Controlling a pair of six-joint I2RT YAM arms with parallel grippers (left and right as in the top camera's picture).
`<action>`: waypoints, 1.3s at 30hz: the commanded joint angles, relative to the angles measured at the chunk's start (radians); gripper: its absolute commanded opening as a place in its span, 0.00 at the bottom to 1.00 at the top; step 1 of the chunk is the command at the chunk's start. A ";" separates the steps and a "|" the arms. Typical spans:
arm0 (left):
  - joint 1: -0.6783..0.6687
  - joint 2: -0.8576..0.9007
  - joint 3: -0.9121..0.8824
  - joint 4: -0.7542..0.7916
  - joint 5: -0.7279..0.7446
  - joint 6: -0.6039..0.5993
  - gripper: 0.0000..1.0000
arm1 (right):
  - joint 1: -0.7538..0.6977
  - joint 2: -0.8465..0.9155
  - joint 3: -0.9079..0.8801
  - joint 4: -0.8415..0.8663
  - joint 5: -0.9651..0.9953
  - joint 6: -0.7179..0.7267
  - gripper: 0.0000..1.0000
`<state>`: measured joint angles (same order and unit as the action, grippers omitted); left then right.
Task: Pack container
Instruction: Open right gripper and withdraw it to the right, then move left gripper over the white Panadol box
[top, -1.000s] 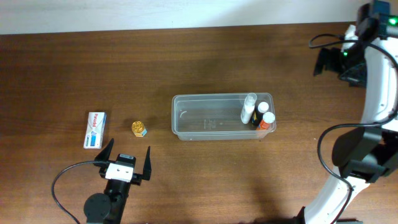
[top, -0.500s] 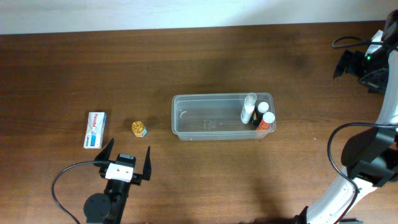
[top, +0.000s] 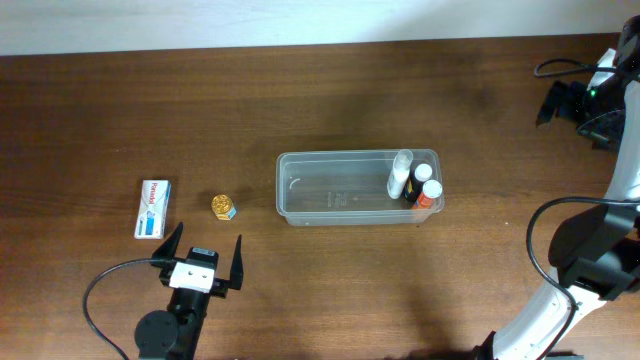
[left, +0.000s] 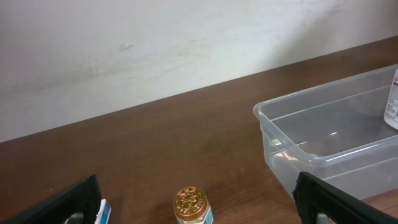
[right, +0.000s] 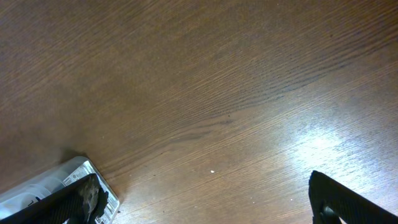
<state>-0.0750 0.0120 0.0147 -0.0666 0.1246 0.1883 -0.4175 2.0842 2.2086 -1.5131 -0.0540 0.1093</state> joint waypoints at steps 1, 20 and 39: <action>0.008 -0.006 -0.006 -0.001 0.010 0.015 0.99 | 0.002 -0.017 0.017 0.003 -0.014 0.012 0.98; 0.009 -0.006 -0.005 0.294 -0.112 0.016 0.99 | 0.002 -0.017 0.017 0.003 -0.014 0.012 0.98; 0.255 0.463 0.613 -0.163 -0.150 0.019 0.99 | 0.002 -0.017 0.017 0.002 -0.014 0.012 0.98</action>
<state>0.1303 0.3233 0.4725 -0.1684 -0.0158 0.1936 -0.4175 2.0842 2.2086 -1.5135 -0.0616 0.1093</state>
